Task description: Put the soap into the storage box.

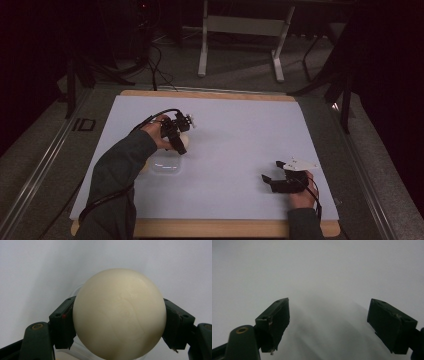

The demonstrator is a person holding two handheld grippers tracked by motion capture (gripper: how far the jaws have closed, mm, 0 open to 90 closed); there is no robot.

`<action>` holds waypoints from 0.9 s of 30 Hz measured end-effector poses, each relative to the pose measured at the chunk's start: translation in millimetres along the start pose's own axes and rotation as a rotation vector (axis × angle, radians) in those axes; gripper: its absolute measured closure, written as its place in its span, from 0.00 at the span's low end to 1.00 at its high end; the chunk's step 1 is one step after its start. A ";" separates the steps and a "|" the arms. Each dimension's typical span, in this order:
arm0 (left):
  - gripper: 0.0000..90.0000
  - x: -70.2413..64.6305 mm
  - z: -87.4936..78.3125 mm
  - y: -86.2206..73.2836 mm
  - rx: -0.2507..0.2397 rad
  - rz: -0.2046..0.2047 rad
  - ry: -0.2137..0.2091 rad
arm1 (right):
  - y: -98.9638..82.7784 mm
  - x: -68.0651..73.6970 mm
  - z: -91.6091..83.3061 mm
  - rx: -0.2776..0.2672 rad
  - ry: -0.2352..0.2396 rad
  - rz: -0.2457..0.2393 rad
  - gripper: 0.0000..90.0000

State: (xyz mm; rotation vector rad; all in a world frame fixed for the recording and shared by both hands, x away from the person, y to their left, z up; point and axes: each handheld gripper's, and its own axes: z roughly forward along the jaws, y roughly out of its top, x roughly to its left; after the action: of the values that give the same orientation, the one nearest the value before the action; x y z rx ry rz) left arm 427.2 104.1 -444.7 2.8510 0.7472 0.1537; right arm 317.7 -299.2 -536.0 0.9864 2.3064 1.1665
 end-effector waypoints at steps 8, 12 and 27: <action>0.28 4.8 -3.3 -6.0 -0.007 -0.023 0.001 | 0.0 0.1 0.1 0.000 0.000 0.000 0.20; 0.28 5.9 -5.3 -7.9 -0.010 -0.024 0.001 | 0.0 0.2 0.1 0.001 0.000 -0.001 0.20; 0.28 13.1 -14.6 -18.0 -0.012 -0.048 0.014 | 0.0 0.3 0.2 0.001 -0.001 -0.002 0.20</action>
State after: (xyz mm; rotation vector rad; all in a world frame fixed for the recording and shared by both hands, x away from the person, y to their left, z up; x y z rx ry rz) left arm 427.9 128.2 -433.5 2.8203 0.8142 0.1712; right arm 317.6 -298.9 -536.1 0.9842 2.3073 1.1640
